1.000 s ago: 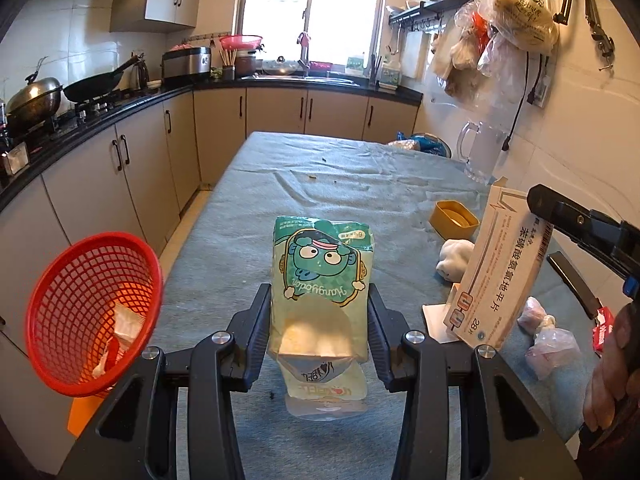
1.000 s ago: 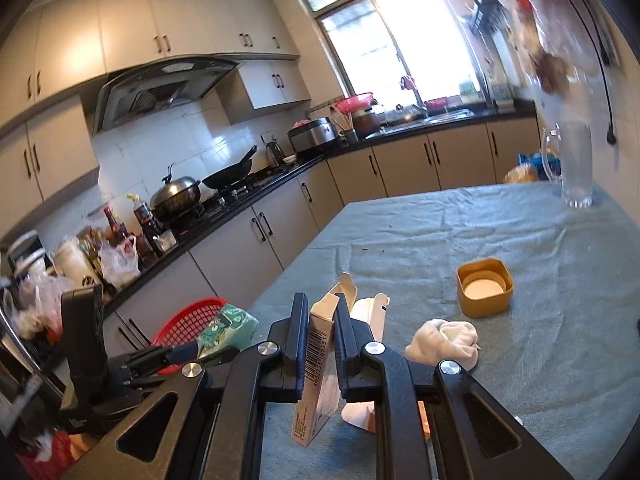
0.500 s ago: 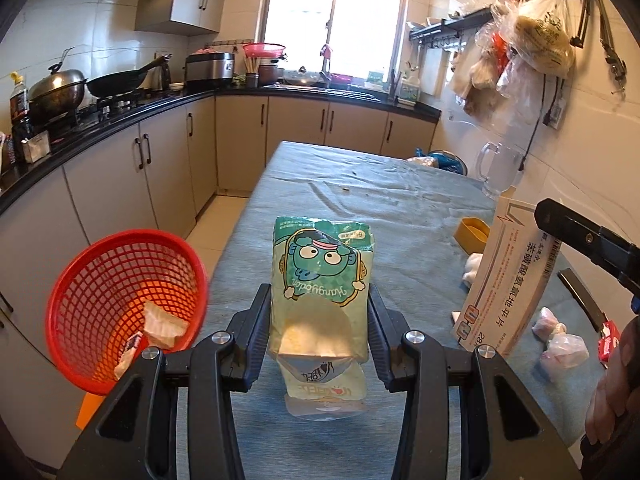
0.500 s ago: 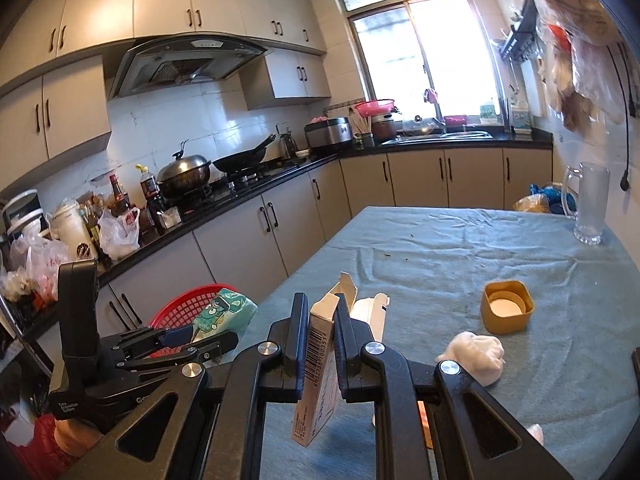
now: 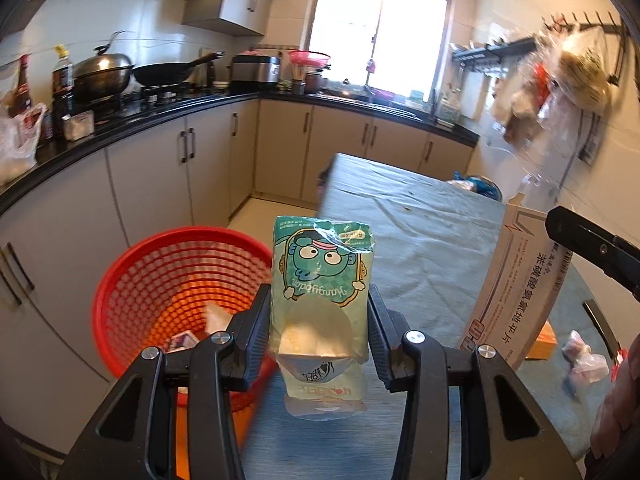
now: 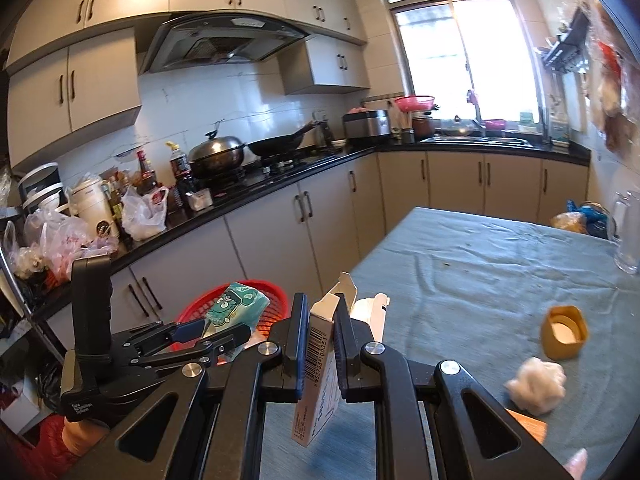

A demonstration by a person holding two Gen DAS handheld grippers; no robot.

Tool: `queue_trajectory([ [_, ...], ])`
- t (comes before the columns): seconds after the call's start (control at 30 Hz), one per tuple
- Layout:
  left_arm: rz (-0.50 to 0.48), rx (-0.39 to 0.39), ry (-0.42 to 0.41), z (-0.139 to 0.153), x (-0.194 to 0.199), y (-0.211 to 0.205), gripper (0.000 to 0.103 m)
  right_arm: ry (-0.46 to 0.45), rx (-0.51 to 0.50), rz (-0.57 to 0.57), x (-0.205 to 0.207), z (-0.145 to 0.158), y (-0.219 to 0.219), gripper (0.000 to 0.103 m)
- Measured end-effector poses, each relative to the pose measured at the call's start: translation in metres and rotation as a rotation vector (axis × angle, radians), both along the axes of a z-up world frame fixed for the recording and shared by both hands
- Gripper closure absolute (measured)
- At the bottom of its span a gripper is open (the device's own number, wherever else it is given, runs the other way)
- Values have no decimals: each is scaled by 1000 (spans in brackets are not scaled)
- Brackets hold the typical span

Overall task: Collect trash
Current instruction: 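Carry the tissue packet to the red basket with the left tool while the right tool carries the pill box, then open the left tool over the basket while the right tool releases the pill box there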

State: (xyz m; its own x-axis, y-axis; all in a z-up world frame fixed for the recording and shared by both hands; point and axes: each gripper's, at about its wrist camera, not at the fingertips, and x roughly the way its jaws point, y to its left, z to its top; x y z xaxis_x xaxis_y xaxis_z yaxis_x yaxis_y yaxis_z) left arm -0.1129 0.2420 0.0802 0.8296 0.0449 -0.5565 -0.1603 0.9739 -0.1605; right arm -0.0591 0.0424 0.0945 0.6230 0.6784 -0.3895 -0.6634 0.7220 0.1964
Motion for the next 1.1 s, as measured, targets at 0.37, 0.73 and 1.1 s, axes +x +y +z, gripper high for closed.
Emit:
queue_trajectory([
  [0.37,133,-42,15,-16,-14,70,60,36,31,106,16,9,77,90],
  [0.73,180,-61,70,-44,2,105,60,89,34,114,46,-11,141,90],
  [1.1,201,-40,93,-60,12,120,56,138,-25,119,65,-42,175,90],
])
